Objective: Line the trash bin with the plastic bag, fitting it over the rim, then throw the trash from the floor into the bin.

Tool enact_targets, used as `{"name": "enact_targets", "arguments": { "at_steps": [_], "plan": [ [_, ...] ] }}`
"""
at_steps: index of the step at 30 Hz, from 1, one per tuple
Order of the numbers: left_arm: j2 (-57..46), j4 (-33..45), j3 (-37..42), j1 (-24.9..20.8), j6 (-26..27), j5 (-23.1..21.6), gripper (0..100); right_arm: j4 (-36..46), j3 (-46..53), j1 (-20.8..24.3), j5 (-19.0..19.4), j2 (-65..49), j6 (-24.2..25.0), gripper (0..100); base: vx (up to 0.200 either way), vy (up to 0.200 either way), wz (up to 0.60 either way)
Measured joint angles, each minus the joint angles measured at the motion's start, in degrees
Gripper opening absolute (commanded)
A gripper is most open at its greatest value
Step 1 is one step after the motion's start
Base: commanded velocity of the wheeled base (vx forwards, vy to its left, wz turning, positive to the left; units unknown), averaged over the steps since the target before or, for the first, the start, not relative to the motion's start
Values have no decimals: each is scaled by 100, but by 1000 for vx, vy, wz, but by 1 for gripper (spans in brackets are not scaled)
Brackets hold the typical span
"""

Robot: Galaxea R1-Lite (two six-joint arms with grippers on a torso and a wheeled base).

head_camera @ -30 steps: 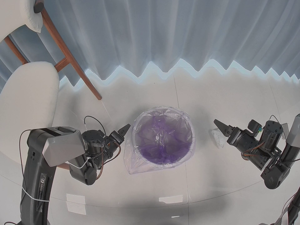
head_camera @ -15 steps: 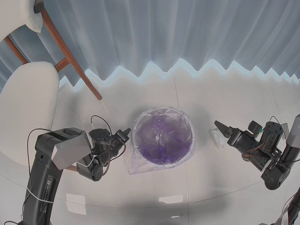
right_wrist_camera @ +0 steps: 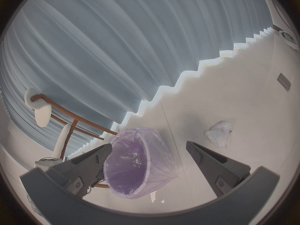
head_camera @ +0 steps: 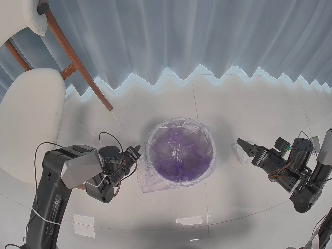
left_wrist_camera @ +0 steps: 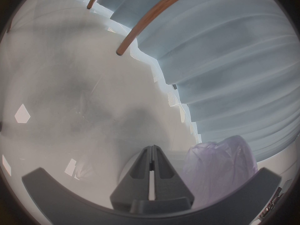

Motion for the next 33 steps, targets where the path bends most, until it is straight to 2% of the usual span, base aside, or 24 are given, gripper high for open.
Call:
{"name": "enact_targets", "arguments": {
  "at_steps": [1, 9, 12, 17, 23, 30, 31, 33],
  "plan": [
    [-9, -41, 63, 6, 4, 18, 100, 2, 7, 0, 0, 0, 0, 100, 0, 0, 0],
    [-332, -304, 1075, 88, 1, -349, 100, 2, 35, 6, -2, 0, 4, 100, 0, 0, 0],
    [-422, -332, 1203, 107, -10, -436, 100, 2, 44, 9, -5, 0, 4, 100, 0, 0, 0],
    [-497, -329, 902, 111, -194, -534, 100, 2, 57, 41, -22, 0, 6, 100, 0, 0, 0],
    [-506, -277, 511, -66, -823, -595, 100, 2, 60, 83, -139, 0, 6, 100, 0, 0, 0],
    [-329, -2, 130, -226, -862, -773, 100, 2, 41, 96, -165, 0, 6, 100, 0, 0, 0],
    [-301, 51, 76, -234, -867, -780, 0, 5, 44, 96, -165, -2, 6, 100, 0, 0, 0],
    [-252, 126, -38, -247, -873, -780, 0, 2, 49, 94, -165, 0, 6, 100, 0, 0, 0]
  ]
}}
